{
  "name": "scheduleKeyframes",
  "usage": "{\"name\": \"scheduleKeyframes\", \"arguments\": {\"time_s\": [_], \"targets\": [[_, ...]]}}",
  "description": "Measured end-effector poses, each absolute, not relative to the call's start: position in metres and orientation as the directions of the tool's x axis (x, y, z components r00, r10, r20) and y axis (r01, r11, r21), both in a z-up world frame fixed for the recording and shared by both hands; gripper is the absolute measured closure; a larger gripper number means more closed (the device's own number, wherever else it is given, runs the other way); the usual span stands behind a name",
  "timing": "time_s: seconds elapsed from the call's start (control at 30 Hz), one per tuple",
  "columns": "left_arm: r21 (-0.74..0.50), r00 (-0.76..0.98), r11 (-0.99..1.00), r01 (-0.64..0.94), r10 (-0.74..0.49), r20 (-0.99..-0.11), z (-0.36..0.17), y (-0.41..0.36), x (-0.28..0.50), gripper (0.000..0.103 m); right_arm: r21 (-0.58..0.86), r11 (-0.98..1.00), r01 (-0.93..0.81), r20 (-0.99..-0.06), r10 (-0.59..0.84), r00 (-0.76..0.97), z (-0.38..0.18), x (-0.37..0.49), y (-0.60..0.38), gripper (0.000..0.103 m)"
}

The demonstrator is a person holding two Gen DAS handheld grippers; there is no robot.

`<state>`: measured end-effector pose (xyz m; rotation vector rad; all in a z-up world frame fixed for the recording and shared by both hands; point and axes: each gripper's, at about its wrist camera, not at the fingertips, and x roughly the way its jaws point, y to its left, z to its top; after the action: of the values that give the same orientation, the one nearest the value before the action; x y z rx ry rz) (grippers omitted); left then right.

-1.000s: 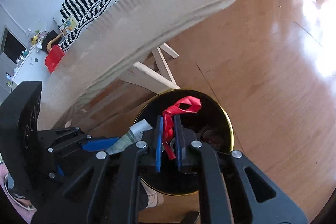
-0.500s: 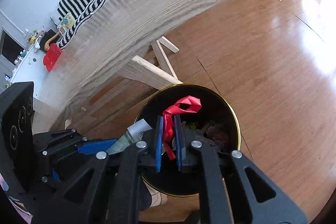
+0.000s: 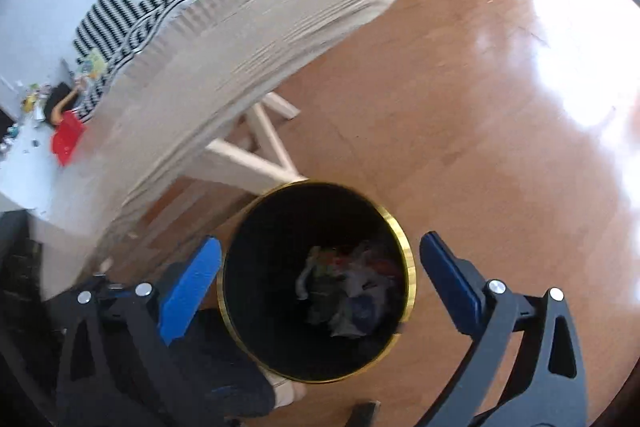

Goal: Collect trash

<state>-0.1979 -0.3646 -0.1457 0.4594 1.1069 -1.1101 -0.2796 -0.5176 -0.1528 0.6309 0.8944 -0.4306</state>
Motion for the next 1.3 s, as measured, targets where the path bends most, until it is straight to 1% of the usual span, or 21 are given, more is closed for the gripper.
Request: {"name": "scheduleKeyframes", "arguments": {"time_s": [0.03,0.07,0.1,0.17,0.2,0.23,0.27,0.37,0.43,0.57,0.63,0.7,0.77,0.83,0.9,1.0,1.03,1.1,1.17,1.3], "targets": [[-0.219,0.039,0.423,0.879,-0.521,-0.852,-0.130,-0.360,-0.198,0.006,0.292,0.736,0.610,-0.829,-0.124,0.546,-0.152,-0.281,-0.519,0.007],[-0.215,0.062,0.423,0.880,-0.553,-0.831,-0.118,-0.355,-0.197,0.006,0.234,0.726,0.646,-0.833,-0.194,0.519,-0.145,-0.283,-0.521,0.007],[-0.199,0.119,0.432,0.880,-0.605,-0.787,-0.094,-0.343,-0.194,0.006,0.202,0.720,0.663,-0.828,-0.236,0.508,-0.140,-0.284,-0.521,0.007],[-0.181,0.191,0.454,0.873,-0.658,-0.729,-0.067,-0.324,-0.187,0.006,0.105,0.697,0.710,-0.805,-0.360,0.472,-0.124,-0.282,-0.518,0.007],[-0.171,0.248,0.482,0.859,-0.686,-0.684,-0.048,-0.307,-0.177,0.006,0.013,0.672,0.741,-0.759,-0.476,0.444,-0.106,-0.275,-0.509,0.007],[-0.162,0.305,0.519,0.839,-0.696,-0.650,-0.035,-0.291,-0.166,0.006,-0.003,0.670,0.742,-0.731,-0.507,0.456,-0.098,-0.270,-0.502,0.007],[-0.148,0.372,0.568,0.809,-0.690,-0.621,-0.022,-0.274,-0.153,0.006,0.011,0.684,0.730,-0.701,-0.516,0.493,-0.086,-0.262,-0.492,0.007],[-0.086,0.524,0.691,0.717,-0.617,-0.588,-0.002,-0.233,-0.116,0.006,0.181,0.785,0.593,-0.630,-0.371,0.683,-0.045,-0.217,-0.452,0.007],[-0.045,0.627,0.783,0.621,-0.531,-0.570,0.004,-0.196,-0.081,0.006,0.205,0.823,0.531,-0.603,-0.321,0.730,-0.026,-0.182,-0.423,0.007],[-0.057,0.732,0.913,0.404,-0.360,-0.578,-0.002,-0.126,-0.030,0.006,0.189,0.900,0.392,-0.572,-0.223,0.789,-0.005,-0.118,-0.361,0.007],[-0.083,0.743,0.933,0.351,-0.331,-0.582,-0.003,-0.099,-0.012,0.006,0.167,0.928,0.333,-0.559,-0.189,0.807,-0.002,-0.088,-0.328,0.007],[-0.142,0.747,0.931,0.336,-0.355,-0.562,-0.001,-0.078,-0.001,0.006,0.161,0.946,0.280,-0.533,-0.155,0.832,0.002,-0.055,-0.297,0.007],[-0.161,0.739,0.927,0.339,-0.368,-0.565,0.000,-0.070,0.011,0.006,0.188,0.942,0.279,-0.526,-0.143,0.838,0.004,-0.030,-0.281,0.007],[-0.144,0.734,0.930,0.339,-0.357,-0.578,-0.004,-0.058,0.022,0.006,0.205,0.932,0.300,-0.561,-0.139,0.816,-0.005,0.002,-0.269,0.007],[-0.128,0.744,0.944,0.304,-0.319,-0.587,-0.019,-0.044,0.034,0.006,0.203,0.930,0.305,-0.616,-0.121,0.779,-0.024,0.024,-0.259,0.007],[-0.160,0.696,0.949,0.272,-0.309,-0.648,-0.040,-0.033,0.051,0.006,0.198,0.944,0.264,-0.639,-0.080,0.765,-0.038,0.034,-0.253,0.007],[-0.173,0.685,0.945,0.278,-0.322,-0.654,-0.042,-0.031,0.056,0.006,0.194,0.944,0.268,-0.642,-0.085,0.762,-0.039,0.037,-0.253,0.007],[-0.135,0.704,0.952,0.273,-0.294,-0.647,-0.043,-0.031,0.059,0.006,0.178,0.942,0.285,-0.629,-0.114,0.769,-0.040,0.037,-0.253,0.007],[-0.086,0.714,0.958,0.272,-0.261,-0.650,-0.044,-0.033,0.061,0.006,0.159,0.948,0.275,-0.645,-0.111,0.756,-0.048,0.035,-0.249,0.007],[-0.073,0.721,0.962,0.264,-0.247,-0.648,-0.047,-0.038,0.061,0.006,0.145,0.956,0.253,-0.677,-0.091,0.731,-0.058,0.034,-0.249,0.007]]}}
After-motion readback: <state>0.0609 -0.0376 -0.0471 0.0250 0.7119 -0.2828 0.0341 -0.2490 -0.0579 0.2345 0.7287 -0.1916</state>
